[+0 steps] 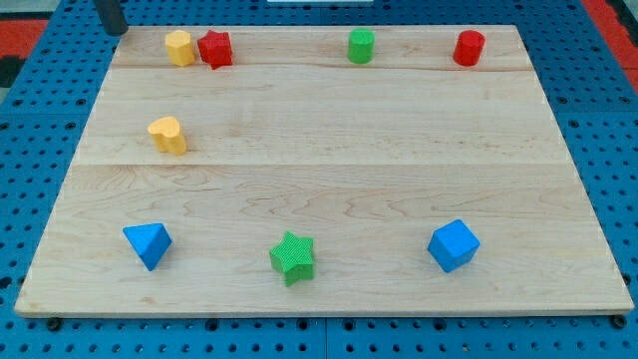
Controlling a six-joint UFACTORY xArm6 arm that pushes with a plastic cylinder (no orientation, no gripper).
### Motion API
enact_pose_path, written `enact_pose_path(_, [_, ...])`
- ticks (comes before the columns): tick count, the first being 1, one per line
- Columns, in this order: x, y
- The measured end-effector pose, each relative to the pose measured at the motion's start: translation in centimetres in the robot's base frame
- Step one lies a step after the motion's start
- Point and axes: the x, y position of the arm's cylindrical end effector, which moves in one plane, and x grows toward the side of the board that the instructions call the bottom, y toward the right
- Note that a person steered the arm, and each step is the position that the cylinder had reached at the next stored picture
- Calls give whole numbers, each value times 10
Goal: Push the yellow hexagon close to the yellow heart
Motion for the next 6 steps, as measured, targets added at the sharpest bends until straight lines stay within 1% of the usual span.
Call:
enact_pose_path(5, [-5, 82])
enact_pose_path(6, [7, 92])
